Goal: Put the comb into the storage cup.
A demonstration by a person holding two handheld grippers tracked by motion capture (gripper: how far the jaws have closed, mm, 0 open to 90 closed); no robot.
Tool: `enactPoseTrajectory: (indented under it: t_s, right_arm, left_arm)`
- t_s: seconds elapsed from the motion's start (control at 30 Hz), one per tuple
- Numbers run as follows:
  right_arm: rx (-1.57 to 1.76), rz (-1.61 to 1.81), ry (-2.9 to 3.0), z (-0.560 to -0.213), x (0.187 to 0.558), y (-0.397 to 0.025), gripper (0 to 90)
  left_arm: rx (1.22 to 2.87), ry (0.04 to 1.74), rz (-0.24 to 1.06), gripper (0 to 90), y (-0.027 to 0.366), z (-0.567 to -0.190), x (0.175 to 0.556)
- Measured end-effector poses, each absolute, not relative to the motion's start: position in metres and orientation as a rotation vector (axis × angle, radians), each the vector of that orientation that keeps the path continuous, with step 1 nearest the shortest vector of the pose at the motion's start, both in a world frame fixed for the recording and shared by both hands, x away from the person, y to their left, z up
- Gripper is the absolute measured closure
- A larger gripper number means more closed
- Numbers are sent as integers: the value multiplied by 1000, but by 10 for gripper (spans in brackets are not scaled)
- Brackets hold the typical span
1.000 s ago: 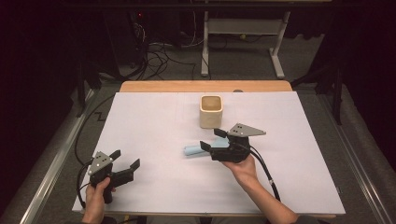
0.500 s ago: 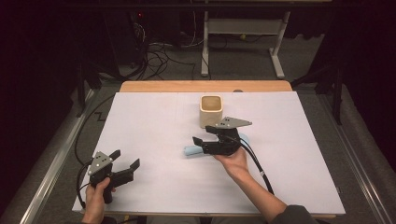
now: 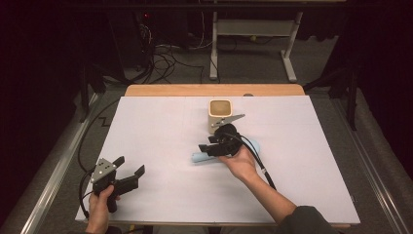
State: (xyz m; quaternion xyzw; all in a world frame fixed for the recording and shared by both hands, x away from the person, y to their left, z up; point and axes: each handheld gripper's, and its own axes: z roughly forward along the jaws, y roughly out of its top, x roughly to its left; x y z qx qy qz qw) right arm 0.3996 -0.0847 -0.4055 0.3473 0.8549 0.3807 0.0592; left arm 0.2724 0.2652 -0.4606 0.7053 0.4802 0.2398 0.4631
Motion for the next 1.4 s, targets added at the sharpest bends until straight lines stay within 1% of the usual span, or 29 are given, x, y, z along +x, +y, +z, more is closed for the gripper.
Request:
enactPoseTrajectory:
  t_s: [0.13,0.2,0.23,0.27,0.3,0.33,0.37,0.4,0.47,0.5,0.53,0.57,0.63,0.93,1.23,1.4]
  right_arm:
    - [1063,1045,2619,-407,409,-78,549]
    - [1071,988,2633,-406,413,-73,608]
    - [1061,937,2659,-406,417,-68,654]
    - [1061,937,2659,-406,417,-68,654]
    - [1065,922,2666,-407,418,-65,675]
    - [1043,841,2701,-408,421,-59,724]
    - [1043,841,2701,-408,421,-59,724]
    - [1042,770,2722,-409,424,-53,770]
    - [1059,728,2734,-412,427,-50,822]
    - [1059,728,2734,-412,427,-50,822]
    - [1062,691,2749,-415,431,-46,868]
    - [1062,691,2749,-415,431,-46,868]
    - [1059,655,2765,-417,433,-43,900]
    - [1105,561,2803,-426,438,-34,900]
    - [1125,509,2830,-429,437,-35,900]
    - [1060,475,2861,-429,433,-35,900]
  left_arm:
    - [1741,1174,586,170,264,-461,272]
    - [1743,1170,581,170,264,-461,272]
    - [1742,1170,580,170,265,-461,272]
    - [1740,1172,580,170,265,-461,272]
    - [1739,1173,579,170,265,-461,272]
    - [1740,1173,579,170,266,-461,272]
    - [1741,1172,579,170,266,-461,272]
    - [1743,1170,579,170,265,-461,272]
    - [1750,1164,581,169,264,-461,272]
    - [1754,1162,584,169,264,-461,272]
    - [1760,1158,585,170,263,-461,272]
    - [1761,1157,585,170,263,-461,272]
    - [1764,1153,585,170,262,-461,272]
    - [1762,1151,591,169,262,-461,272]
    - [1772,1143,586,169,261,-461,273]
    - [1777,1152,588,169,261,-461,273]
